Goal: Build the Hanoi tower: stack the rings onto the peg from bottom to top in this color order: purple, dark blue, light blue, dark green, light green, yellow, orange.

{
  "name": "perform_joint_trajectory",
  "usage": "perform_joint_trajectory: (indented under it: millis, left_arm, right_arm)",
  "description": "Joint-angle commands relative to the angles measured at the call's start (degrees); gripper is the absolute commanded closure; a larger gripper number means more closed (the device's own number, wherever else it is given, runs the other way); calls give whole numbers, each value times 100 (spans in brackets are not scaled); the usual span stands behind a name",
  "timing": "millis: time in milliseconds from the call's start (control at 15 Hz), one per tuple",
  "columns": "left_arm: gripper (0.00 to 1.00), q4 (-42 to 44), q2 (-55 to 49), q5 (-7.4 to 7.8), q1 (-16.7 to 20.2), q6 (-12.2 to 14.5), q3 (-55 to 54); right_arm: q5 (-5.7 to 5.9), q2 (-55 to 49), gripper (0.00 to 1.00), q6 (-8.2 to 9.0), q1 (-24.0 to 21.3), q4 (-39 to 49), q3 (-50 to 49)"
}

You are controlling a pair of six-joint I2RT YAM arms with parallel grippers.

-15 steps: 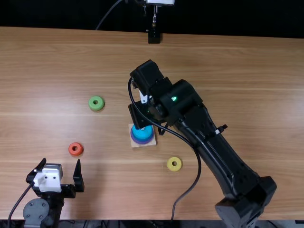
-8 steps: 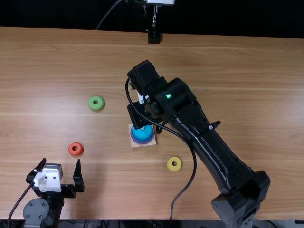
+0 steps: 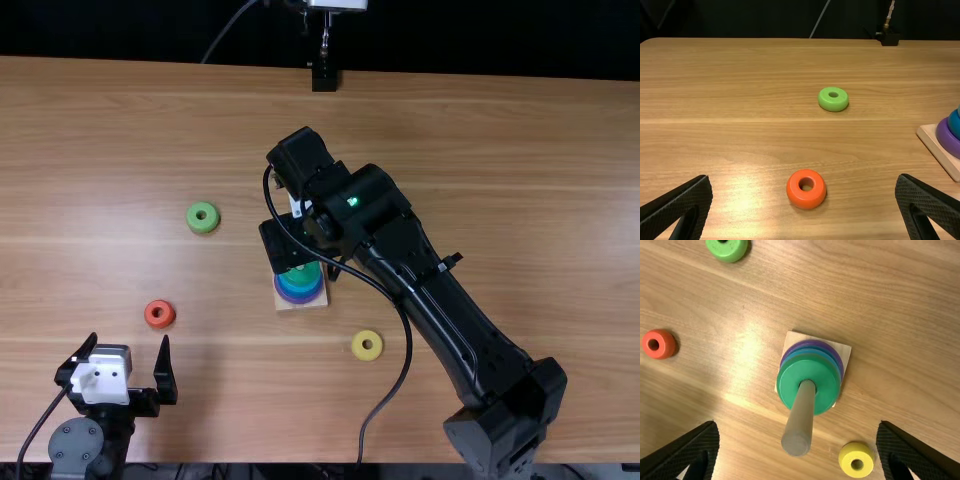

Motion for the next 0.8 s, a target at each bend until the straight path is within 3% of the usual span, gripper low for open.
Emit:
perform_joint_trajectory:
  millis: [0,133,267,733]
  left_arm:
    - [0,-454,-67,25,39,41,-600]
    - [0,-454,-67,25,39,41,-600]
    - [0,-454,-67,25,39,41,-600]
    - [0,-454,-67,25,39,41,-600]
  right_arm:
    - [-30,39,0,59,-23,105,340]
    - [-20,-75,0,48,-59,611,269]
    - [-20,-611,0,38,-428,1244,-161]
    - [-9,-2809,0,-5,-1667,3881,-3281]
